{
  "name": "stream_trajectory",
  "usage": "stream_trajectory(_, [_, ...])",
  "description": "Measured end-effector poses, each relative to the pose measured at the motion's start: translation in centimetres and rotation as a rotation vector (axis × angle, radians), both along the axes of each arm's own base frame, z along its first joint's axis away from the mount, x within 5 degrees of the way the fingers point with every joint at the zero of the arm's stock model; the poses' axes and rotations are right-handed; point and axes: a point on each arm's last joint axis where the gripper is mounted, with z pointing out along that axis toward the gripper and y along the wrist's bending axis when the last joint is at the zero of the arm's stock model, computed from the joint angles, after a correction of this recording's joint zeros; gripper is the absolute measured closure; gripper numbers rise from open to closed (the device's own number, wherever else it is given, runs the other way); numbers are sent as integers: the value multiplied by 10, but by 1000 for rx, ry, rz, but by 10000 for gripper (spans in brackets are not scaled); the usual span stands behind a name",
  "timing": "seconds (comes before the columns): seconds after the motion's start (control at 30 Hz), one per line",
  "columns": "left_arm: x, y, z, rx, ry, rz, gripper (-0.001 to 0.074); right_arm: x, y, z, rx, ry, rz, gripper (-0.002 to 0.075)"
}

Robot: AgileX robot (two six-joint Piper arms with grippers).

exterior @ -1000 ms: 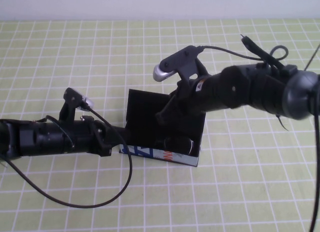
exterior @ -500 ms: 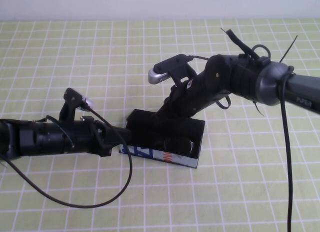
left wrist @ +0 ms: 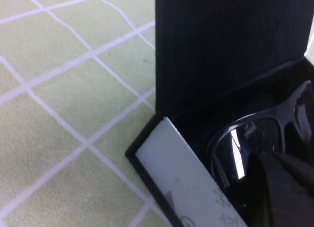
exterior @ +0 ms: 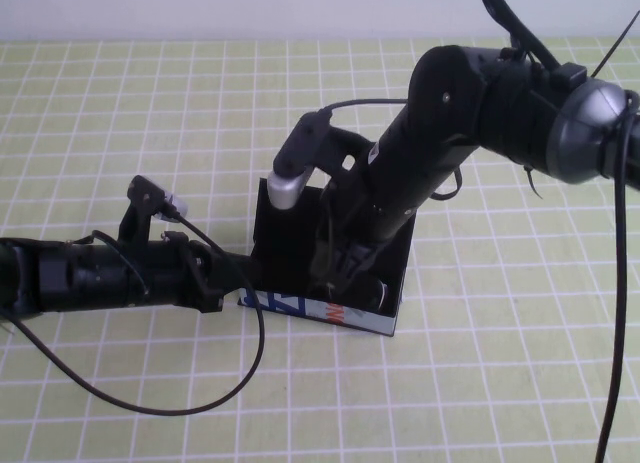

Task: Take glasses out of glasses case
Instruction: Pick up the glasses from the glasses case

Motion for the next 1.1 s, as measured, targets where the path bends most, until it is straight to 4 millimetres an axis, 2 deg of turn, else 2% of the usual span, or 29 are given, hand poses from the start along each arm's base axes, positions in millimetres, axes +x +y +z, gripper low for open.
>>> stream_trajectory(0.17, [0,0,0,-2,0,-1,739,3,2,-16,-43,-19,103,475])
stream_trajectory(0.23, [0,0,0,-2,0,-1,739,6,3,-25,-58,-24,122,434])
stream_trajectory(0.37, [0,0,0,-2,1,0,739,12,5,-34,-66,-58,121,423])
stream_trajectory(0.8, [0,0,0,-2,2,0,739,21,8,-34,-38,-140,96,423])
stream_trajectory(1.1, [0,0,0,-3,2,-1,739,24,10,-51,-65,-126,118,423])
